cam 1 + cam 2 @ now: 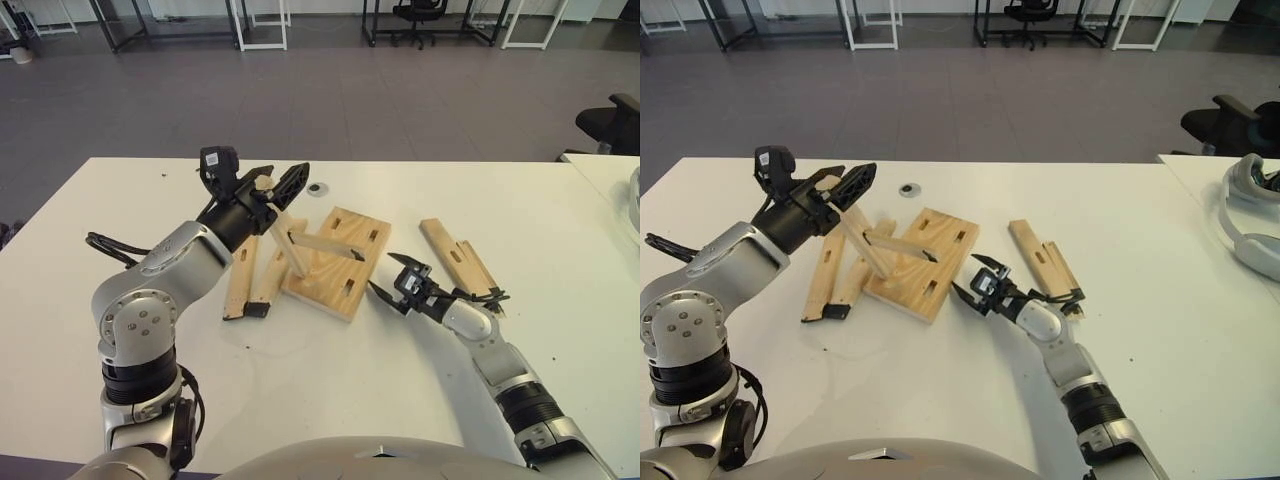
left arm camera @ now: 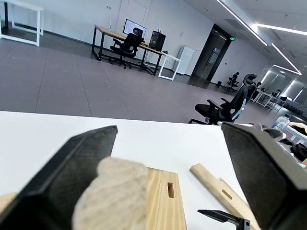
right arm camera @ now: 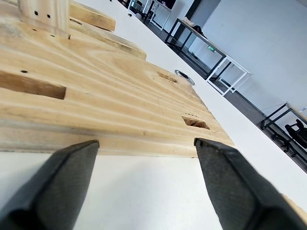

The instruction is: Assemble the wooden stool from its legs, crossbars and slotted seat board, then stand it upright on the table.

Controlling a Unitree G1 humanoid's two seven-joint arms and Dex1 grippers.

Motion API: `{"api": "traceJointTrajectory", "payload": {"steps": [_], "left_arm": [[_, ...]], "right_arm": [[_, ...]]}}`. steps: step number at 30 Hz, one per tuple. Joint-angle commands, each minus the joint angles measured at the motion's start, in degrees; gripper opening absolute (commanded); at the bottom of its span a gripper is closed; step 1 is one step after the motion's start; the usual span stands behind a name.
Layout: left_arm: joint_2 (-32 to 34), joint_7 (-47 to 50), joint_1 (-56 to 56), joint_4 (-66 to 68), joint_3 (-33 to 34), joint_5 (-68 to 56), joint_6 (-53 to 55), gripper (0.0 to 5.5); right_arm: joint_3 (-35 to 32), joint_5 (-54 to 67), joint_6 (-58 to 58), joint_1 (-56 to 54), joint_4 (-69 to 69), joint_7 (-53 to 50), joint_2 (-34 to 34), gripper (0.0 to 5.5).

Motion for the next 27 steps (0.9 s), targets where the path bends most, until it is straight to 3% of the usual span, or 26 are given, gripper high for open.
{"api": "traceJointTrajectory", "payload": {"steps": [1, 5, 7, 12, 17, 20, 22, 25, 27], "left_arm": [[0.1, 8.3, 3.5, -0.1, -2.0, -16.4, 1.8, 4.68], [5.5, 15.8, 5.6, -1.8, -6.7, -31.4, -0.8, 4.68], [7.7, 18.2, 5.0, -3.7, -9.6, -35.8, -2.9, 4.68], [13.3, 18.1, -5.4, -8.2, -11.2, -37.6, -7.5, 4.68], [19.8, 11.9, -13.1, -5.8, -6.6, -36.2, -10.8, 4.68], [22.0, 5.6, -14.5, 0.2, -1.6, -28.5, -14.0, 4.68], [22.6, 2.0, -11.9, 4.7, -2.7, -16.4, -15.9, 4.68], [25.7, -5.6, -6.5, 12.0, -19.6, 11.3, -17.1, 4.68], [23.9, -9.7, -3.3, 16.4, -27.3, 19.9, -17.3, 4.68]], "right_arm": [[-7.5, 6.4, 1.9, -0.6, -1.3, -0.7, -1.3, 3.7], [-21.3, 18.5, 7.7, -4.8, -3.3, -1.8, -4.4, 3.7], [-24.3, 20.2, 9.8, -6.6, -4.3, -1.7, -6.6, 3.7], [-23.6, 19.0, 11.2, -6.7, -5.2, -2.0, -6.4, 3.7], [-22.3, 17.9, 11.1, -6.6, -4.9, -2.5, -5.2, 3.7], [-23.3, 17.5, 10.9, -7.2, -3.7, -3.0, -5.8, 3.7], [-24.3, 17.0, 11.1, -8.1, -1.9, -4.4, -6.1, 3.7], [-25.5, 16.4, 11.3, -9.2, 1.0, -6.3, -6.3, 3.7], [-24.9, 15.8, 11.3, -9.9, 2.7, -6.6, -6.3, 3.7]]}}
